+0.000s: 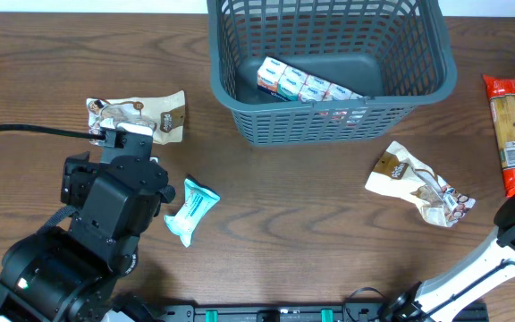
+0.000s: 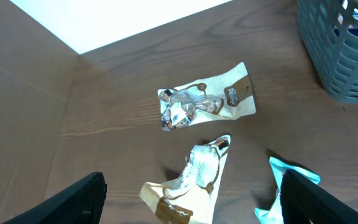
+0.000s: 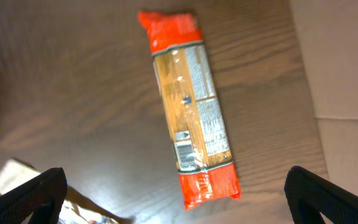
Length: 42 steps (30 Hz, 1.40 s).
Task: Pack container
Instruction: 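Move the right gripper to the red-and-yellow spaghetti package, then grasp and lift the spaghetti package with the right gripper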
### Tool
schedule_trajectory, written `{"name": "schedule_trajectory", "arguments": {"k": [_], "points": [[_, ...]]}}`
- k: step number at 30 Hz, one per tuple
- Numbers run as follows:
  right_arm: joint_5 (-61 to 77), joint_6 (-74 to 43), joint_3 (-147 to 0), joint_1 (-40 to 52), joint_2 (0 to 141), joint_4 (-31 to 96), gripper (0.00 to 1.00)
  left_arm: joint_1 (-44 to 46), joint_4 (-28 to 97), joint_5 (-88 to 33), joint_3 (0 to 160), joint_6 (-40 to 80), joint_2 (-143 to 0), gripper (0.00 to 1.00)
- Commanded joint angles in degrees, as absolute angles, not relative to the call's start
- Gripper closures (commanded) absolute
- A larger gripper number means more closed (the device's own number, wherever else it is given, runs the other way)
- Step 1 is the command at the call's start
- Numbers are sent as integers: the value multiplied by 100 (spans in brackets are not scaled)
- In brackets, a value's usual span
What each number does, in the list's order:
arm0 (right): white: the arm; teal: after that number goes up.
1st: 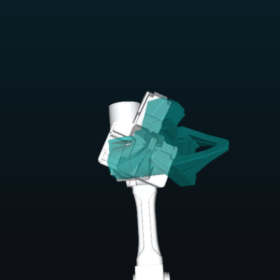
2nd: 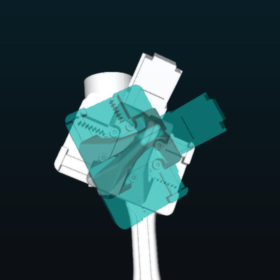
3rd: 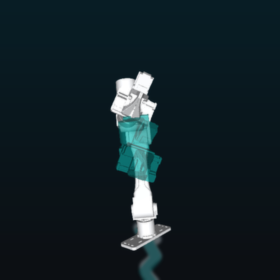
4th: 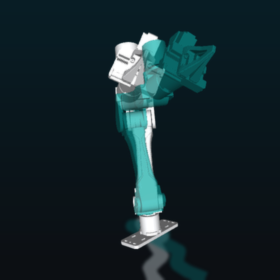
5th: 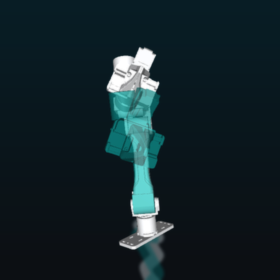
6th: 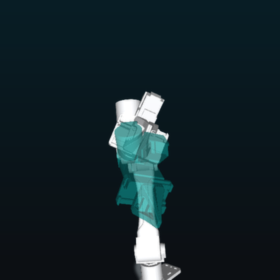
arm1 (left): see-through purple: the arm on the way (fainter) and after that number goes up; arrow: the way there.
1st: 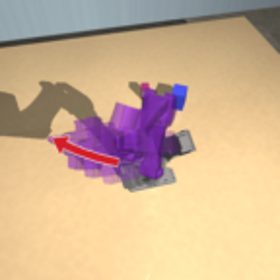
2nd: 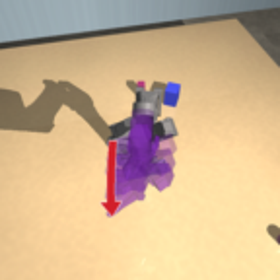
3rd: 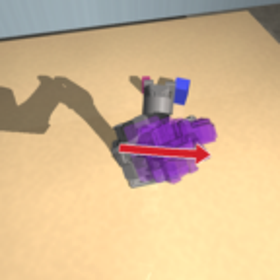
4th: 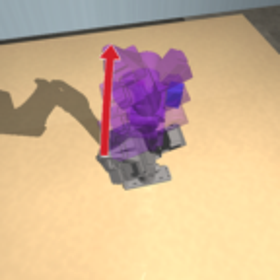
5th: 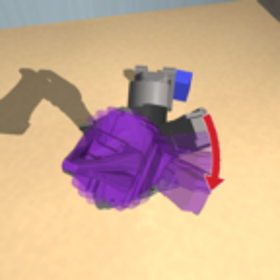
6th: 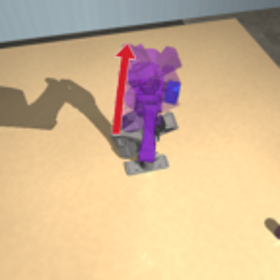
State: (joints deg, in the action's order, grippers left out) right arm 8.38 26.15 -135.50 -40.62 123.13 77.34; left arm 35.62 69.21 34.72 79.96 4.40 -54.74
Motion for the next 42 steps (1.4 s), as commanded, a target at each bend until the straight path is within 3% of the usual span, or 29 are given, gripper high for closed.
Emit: {"name": "schedule_trajectory", "arguments": {"k": [1, 11, 19, 42], "points": [[941, 3723, -13166, -4106, 12344, 7642, 1, 3531, 6941, 3540, 8071, 410, -5465, 22], [-336, 3804, -11408, -4108, 12416, 6051, 1, 3531, 6941, 3540, 8071, 410, -5465, 21], [-292, 3321, -11367, -4082, 12519, 5487, 1, 3531, 6941, 3540, 8071, 410, -5465, 22], [30, 3395, -11367, -4005, 13570, 5321, 1, 3531, 6941, 3540, 8071, 410, -5465, 21]]}}
